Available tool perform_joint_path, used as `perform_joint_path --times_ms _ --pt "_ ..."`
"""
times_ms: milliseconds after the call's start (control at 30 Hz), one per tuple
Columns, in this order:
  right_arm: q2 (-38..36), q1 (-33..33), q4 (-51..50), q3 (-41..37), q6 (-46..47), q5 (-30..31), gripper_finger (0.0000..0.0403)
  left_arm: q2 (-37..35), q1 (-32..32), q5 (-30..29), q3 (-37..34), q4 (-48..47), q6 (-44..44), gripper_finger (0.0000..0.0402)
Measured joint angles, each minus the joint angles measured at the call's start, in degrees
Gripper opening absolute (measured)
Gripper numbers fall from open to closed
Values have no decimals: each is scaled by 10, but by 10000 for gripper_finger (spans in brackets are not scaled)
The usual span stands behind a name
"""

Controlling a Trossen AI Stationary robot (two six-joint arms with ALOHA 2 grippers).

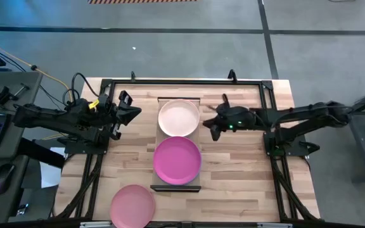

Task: Place and stack plates onto a shelf
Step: Stack the light brown plate on top of the blue plate on the shelf, then stack the light pink on the pink plate on the shelf

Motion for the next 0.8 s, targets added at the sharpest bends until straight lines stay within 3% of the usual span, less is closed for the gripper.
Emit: perform_joint_path --times_ms 133,333,800 --pt "-12 -9 238 -108 -31 31 11 0 0 0 0 0 0 0" --pt "31 -27 418 -167 -48 55 3 0 0 -29 0 0 0 0" --pt "88 -27 432 -158 -80 56 0 0 0 -37 0 0 0 0"
